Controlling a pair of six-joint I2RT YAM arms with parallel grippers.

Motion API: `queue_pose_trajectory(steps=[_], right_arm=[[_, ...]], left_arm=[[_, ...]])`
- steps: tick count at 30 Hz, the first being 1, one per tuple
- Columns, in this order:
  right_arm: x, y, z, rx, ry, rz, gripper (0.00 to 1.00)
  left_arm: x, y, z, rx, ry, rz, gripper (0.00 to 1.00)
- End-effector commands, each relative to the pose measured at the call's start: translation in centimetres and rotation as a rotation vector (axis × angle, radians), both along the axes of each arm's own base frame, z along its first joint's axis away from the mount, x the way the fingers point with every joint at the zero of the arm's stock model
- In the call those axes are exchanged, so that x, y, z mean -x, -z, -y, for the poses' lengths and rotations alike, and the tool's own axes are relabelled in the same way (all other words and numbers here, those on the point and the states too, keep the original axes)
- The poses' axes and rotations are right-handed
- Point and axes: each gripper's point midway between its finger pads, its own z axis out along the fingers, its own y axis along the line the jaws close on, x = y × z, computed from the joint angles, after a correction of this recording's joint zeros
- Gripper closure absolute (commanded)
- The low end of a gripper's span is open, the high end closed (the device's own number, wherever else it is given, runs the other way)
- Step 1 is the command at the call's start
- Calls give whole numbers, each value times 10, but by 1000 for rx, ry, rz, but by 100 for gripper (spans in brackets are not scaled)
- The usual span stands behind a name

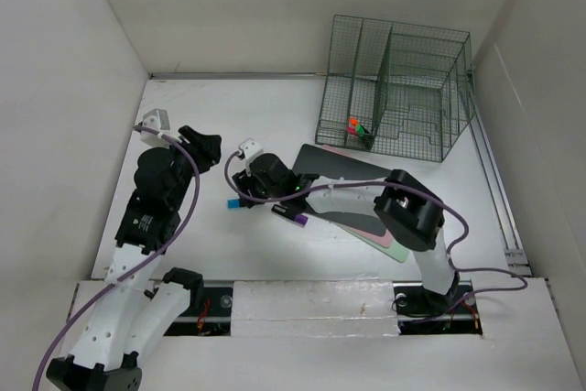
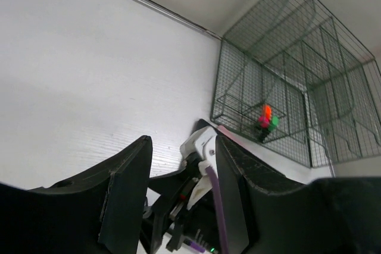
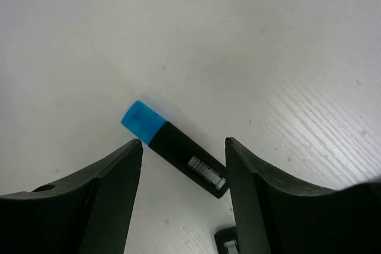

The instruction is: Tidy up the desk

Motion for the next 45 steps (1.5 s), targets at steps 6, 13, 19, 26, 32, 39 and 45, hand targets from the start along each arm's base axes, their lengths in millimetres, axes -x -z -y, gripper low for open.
queue_pose_trajectory(steps=[6,13,19,26,32,39,45], right_arm=[[12,-8,-51,73,-287,49,36],[28,15,-62,161,-416,-15,34],[39,37,-65,230,-463,-47,33],[42,49,-75,246,-468,-34,33],[35,55,-76,275,-432,0,37],[31,52,-58,320,-386,26,30],[45,31,-65,265,-470,15,22]], left_arm=[[3,-27,-28,65,-172,37,57],[3,-27,-28,59,-166,40,57],[3,-29,-29,60,-169,44,57],[4,-29,-27,59,-161,45,57],[5,-31,-28,61,-163,51,57],[5,-31,-27,62,-157,51,57],[5,-31,-26,60,-150,54,57]])
